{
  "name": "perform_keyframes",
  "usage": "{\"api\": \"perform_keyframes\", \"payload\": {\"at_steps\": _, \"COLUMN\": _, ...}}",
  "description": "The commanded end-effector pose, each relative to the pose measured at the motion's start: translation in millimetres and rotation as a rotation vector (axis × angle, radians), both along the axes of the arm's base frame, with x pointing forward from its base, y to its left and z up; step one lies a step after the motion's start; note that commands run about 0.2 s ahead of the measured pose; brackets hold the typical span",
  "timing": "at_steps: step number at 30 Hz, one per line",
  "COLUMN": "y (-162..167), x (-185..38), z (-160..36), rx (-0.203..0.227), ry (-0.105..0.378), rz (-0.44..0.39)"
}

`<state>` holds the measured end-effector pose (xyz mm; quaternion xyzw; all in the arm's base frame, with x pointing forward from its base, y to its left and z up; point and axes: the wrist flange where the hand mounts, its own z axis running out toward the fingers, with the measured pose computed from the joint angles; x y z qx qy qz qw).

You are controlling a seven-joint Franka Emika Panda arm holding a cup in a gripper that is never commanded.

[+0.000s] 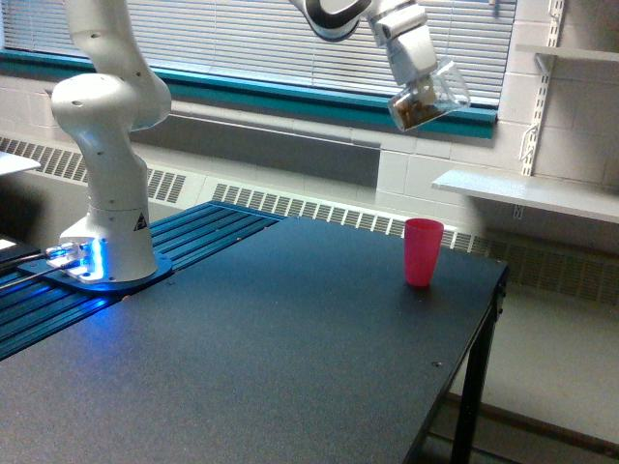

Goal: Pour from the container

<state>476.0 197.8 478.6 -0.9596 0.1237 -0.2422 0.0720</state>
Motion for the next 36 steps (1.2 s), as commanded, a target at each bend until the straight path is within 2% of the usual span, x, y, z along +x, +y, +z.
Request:
{"api": "perform_keyframes", "payload": {"at_steps": 1, "y": 1.7, "x": -10.0, "z": -14.5, "rx": -0.001, "ry": 0.016, "rz": -0.001}}
{"api": "perform_keyframes", "payload": {"at_steps": 16, "y": 5.1, "x": -29.7, "z": -54.8, "rx": -0.023, "ry": 0.083, "rz": 0.024}}
{"api": "perform_keyframes", "payload": {"at_steps": 24, "y": 5.5, "x": -36.0, "z": -70.1, "rx": -0.03, "ry": 0.109, "rz": 0.028}}
{"api": "perform_keyframes", "payload": {"at_steps": 36, "y": 5.6, "x": -48.1, "z": -103.6, "rx": -0.038, "ry": 0.176, "rz": 0.036}}
